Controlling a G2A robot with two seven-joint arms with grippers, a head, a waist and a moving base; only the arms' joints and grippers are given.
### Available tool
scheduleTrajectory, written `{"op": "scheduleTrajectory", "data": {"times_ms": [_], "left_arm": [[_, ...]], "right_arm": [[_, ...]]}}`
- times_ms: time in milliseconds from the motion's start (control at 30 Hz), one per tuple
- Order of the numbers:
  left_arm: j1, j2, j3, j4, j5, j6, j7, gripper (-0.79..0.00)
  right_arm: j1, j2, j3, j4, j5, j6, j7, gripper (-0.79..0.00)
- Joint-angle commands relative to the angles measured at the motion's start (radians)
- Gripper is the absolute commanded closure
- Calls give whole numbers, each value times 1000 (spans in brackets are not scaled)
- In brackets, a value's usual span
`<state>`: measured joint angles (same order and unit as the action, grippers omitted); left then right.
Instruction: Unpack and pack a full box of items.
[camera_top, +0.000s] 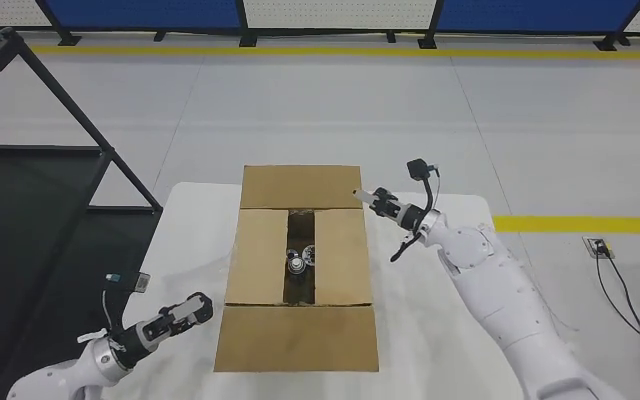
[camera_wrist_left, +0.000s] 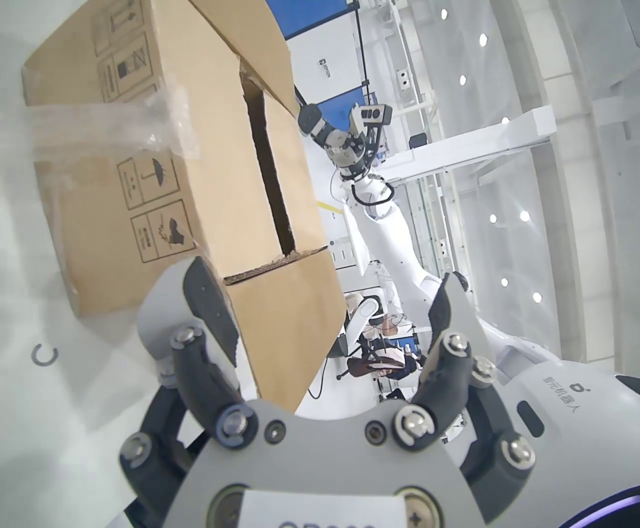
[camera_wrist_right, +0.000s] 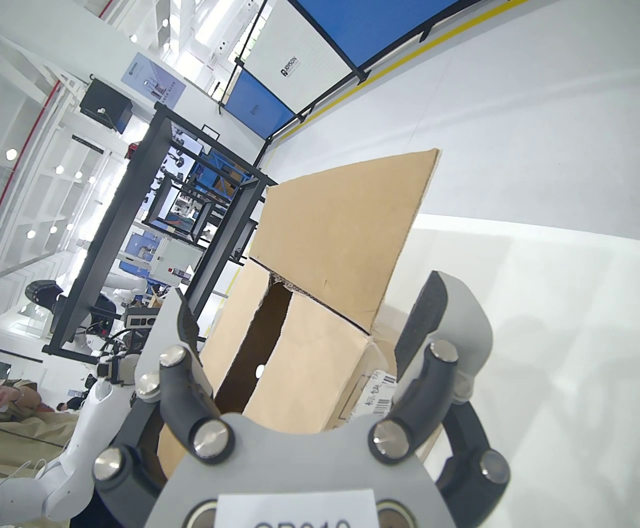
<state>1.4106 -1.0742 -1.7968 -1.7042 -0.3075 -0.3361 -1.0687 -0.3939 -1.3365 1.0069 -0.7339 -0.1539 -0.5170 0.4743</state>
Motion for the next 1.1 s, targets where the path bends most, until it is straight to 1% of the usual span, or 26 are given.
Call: {"op": "scheduleTrajectory", "data": {"times_ms": [0, 100, 200, 333, 567, 733, 900, 1067], "left_arm": [[-2, 2, 9, -2, 14, 6, -3, -785], [3, 6, 10, 6, 18, 4, -8, -785], [17, 9, 7, 14, 13, -5, -17, -785], [30, 16, 6, 22, 21, -14, -58, -785], [32, 27, 17, 32, 24, -42, -135, -785], [30, 36, 38, 29, 53, -49, -186, -785], [28, 42, 57, 25, 67, -53, -199, -785], [23, 47, 76, 19, 74, -55, -200, -785]], "right_arm": [[10, -7, -14, 11, -29, 36, -39, -785], [30, -23, -35, 49, -43, 48, -81, -785], [58, -41, -54, 105, -41, 35, -98, -785], [93, -67, -79, 176, -28, 6, -107, -785], [137, -110, -109, 284, -1, -56, -122, -785], [159, -137, -121, 342, 22, -92, -107, -785], [179, -152, -114, 384, 54, -153, -92, -785], [191, -154, -98, 412, 84, -215, -56, -785]]}}
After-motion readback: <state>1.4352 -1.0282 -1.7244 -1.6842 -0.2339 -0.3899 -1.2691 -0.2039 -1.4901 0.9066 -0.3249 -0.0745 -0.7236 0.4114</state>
